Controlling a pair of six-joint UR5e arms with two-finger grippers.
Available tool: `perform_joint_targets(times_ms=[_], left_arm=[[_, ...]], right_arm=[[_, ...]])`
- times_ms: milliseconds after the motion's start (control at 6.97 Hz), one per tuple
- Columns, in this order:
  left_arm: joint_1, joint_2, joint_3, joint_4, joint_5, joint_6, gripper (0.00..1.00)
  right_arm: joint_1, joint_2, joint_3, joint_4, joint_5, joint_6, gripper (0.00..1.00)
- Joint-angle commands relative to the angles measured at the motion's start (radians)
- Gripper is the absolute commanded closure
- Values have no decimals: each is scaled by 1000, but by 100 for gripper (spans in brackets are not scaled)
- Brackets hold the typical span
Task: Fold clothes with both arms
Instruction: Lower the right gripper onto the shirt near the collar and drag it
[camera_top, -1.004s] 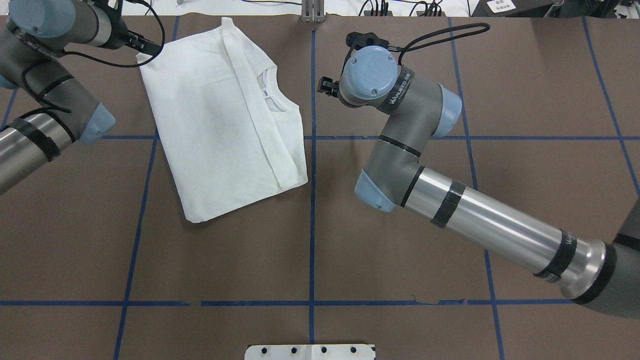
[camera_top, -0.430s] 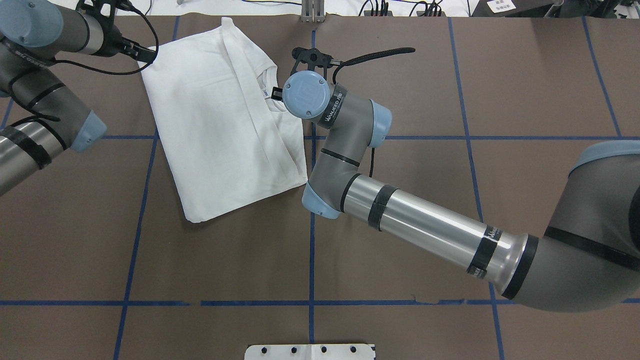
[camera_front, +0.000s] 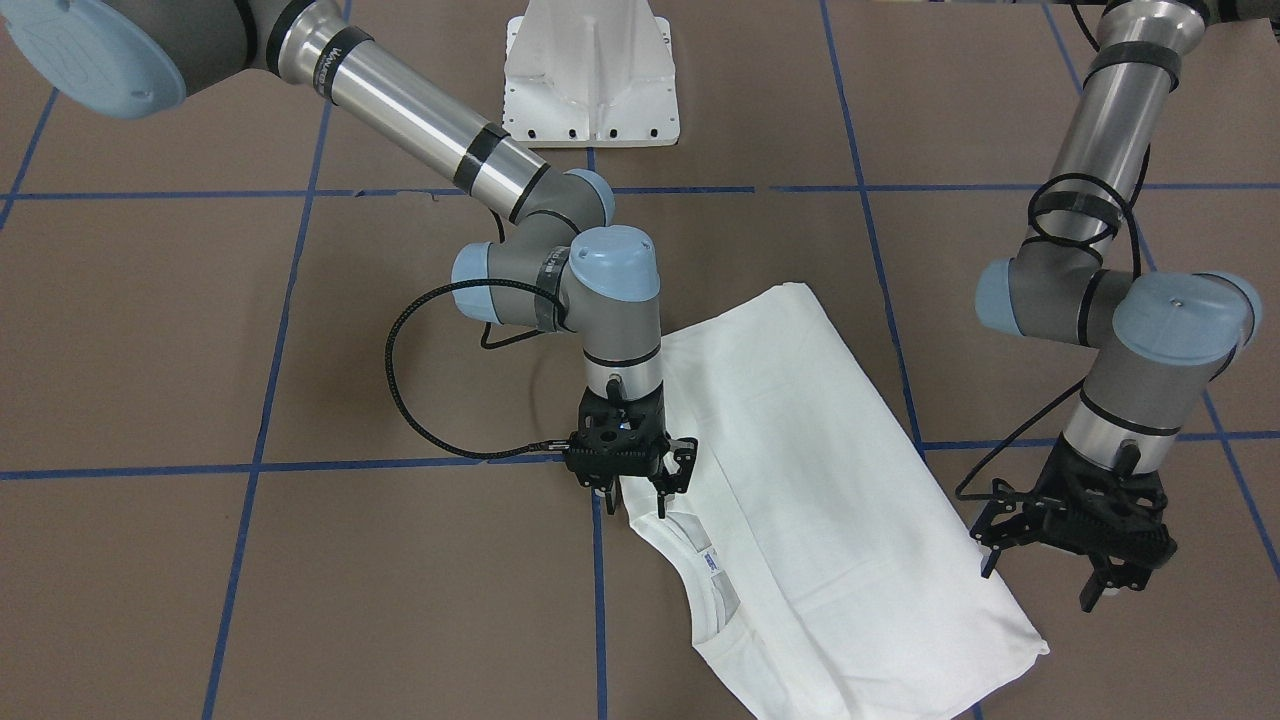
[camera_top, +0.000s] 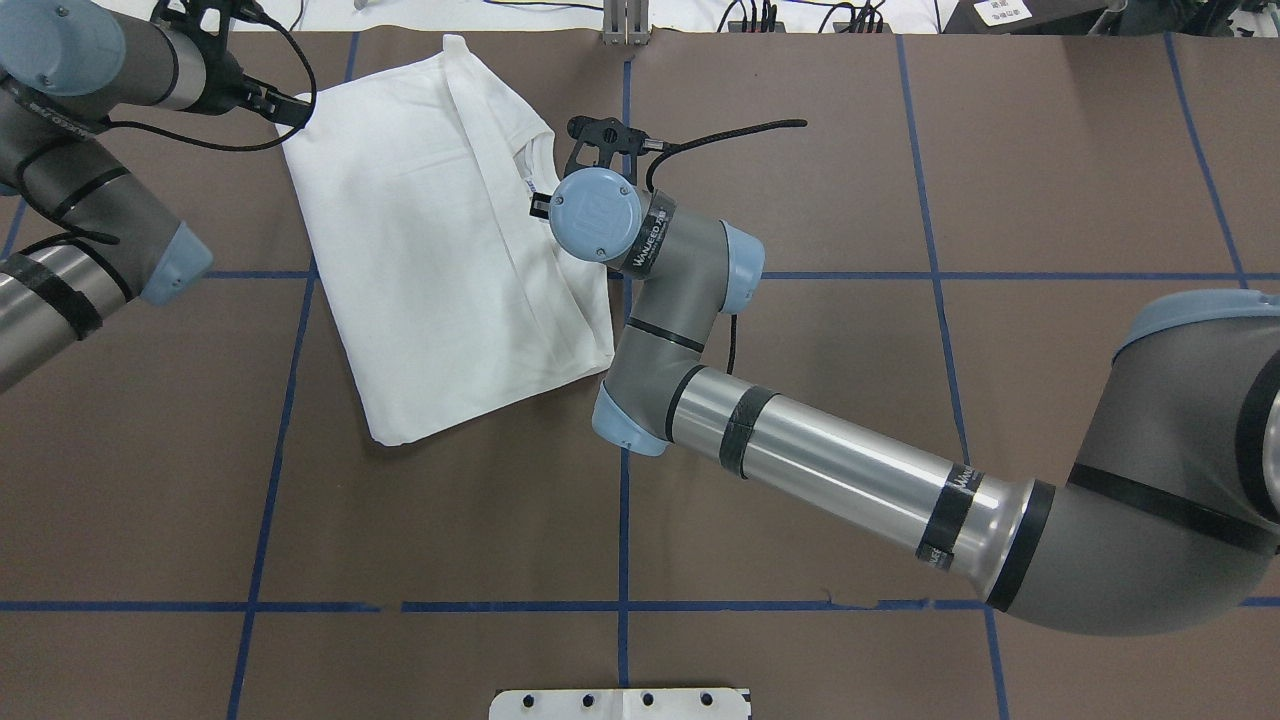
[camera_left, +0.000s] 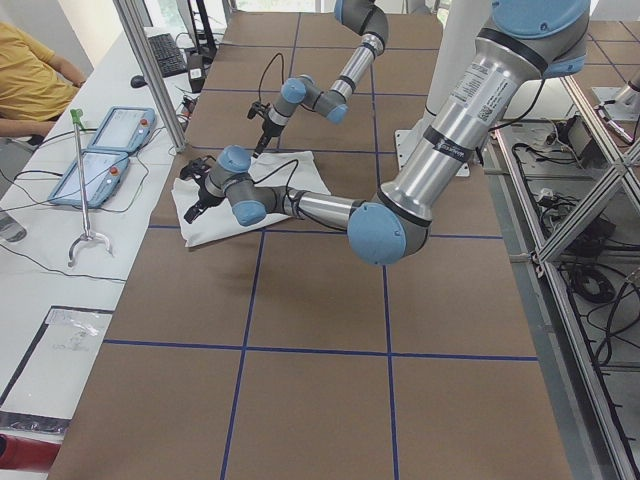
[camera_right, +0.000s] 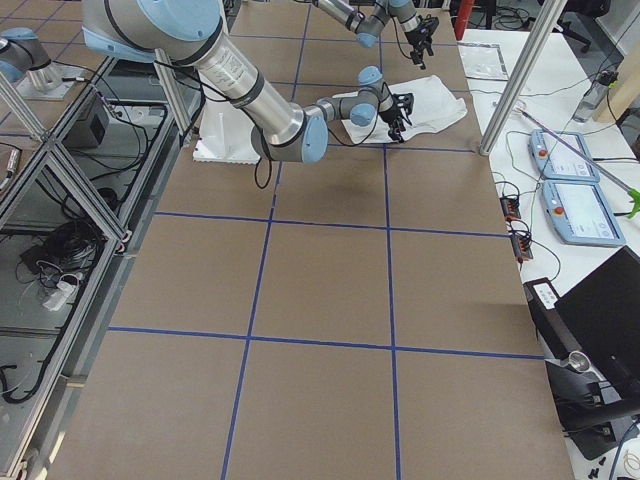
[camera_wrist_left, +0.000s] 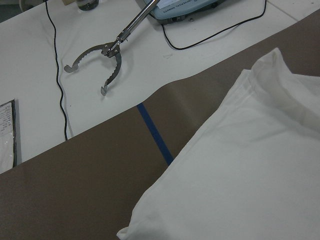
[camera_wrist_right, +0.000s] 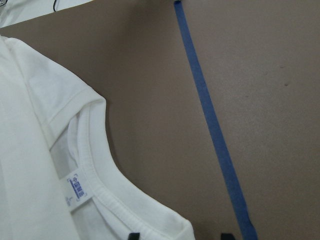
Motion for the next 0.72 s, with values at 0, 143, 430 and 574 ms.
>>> perform_joint_targets(times_ms=[0,143,430,574], left_arm=[[0,7,0,-2,0,2,0],[0,7,0,0,0,2,0],[0,8,0,0,0,2,0],[0,8,0,-2,0,2,0]], right_arm=[[-6,0,-5,-1,-1,0,43],[-8,0,-5,-2,-1,0,43],[-11,0,-5,-4,-1,-1,98],[-12,-1,-3,-7,-1,-3,100]])
